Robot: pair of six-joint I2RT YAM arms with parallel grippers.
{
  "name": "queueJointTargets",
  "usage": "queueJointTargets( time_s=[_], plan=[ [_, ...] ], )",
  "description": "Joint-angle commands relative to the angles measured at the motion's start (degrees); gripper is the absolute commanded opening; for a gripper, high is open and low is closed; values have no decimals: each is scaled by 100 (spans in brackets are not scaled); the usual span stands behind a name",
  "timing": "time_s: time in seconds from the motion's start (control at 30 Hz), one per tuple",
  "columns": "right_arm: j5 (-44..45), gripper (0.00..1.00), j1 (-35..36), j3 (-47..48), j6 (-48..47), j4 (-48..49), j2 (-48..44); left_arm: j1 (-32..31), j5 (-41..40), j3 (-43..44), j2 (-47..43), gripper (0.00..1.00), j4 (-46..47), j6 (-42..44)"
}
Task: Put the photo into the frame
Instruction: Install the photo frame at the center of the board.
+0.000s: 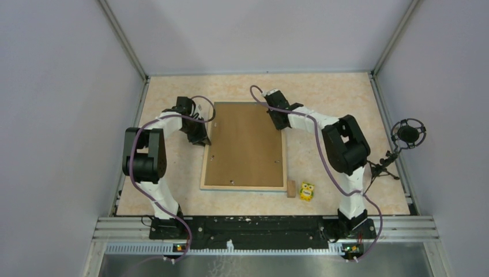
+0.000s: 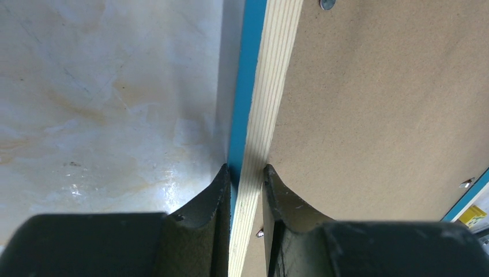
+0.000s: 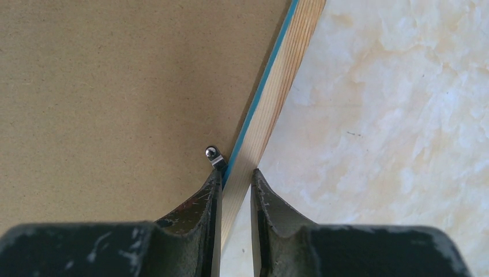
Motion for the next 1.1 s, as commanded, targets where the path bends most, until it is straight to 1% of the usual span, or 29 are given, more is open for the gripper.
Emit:
queueJointTargets(
  time_s=[0.0, 0.03, 0.1, 0.2, 0.33, 0.37, 0.4, 0.47, 0.57, 0.6, 0.7, 0.8, 0.9, 1.0, 1.03, 1.07],
  plan=[
    [-642, 0, 20, 304, -213, -150, 372, 43, -36, -64, 34, 14, 111, -170],
    [-696, 1, 25, 370, -111, -244, 315, 47, -41, -58, 33, 14, 106, -170],
    [-795, 7, 36, 480, 300, -496, 129, 47, -46, -66, 26, 14, 106, -170],
    [-812, 30, 39, 527, 771, -848, -314, 54, -37, -55, 19, 14, 108, -176],
    [-847, 53, 40, 268, 1260, -1138, -901, 75, -30, -60, 4, 15, 113, -186],
    [-964, 60, 36, 114, 1304, -1148, -1035, 82, -32, -63, 1, 15, 116, -188],
    [-1093, 63, 40, -58, 1345, -1117, -1185, 84, -33, -73, 0, 15, 112, -188],
    [-1234, 72, 40, -452, 1514, -979, -1523, 87, -52, -67, -10, 16, 111, -188],
    [-1276, 93, 43, -1014, 1898, -790, -2050, 100, -104, -71, -15, 16, 112, -189],
    [-1287, 98, 46, -1232, 2026, -714, -2225, 101, -107, -70, -21, 16, 113, -188],
    [-1065, 99, 38, -1864, 2724, -691, -2686, 115, -117, -67, -21, 17, 112, -188],
    [-1499, 99, -35, -2218, 2595, -658, -2978, 123, -125, -59, -17, 18, 104, -179],
    [-1725, 99, 3, -2269, 2682, -960, -2882, 134, -127, -61, -26, 18, 108, -179],
    [-1917, 98, 185, -2523, 2954, -795, -2865, 135, -128, -60, -5, 17, 111, -179],
    [-1936, 97, 200, -2611, 3131, -708, -2847, 132, -126, -60, -3, 17, 111, -179],
    [-1907, 92, 206, -2652, 3398, -685, -2798, 142, -126, -58, -1, 17, 104, -179]
  ],
)
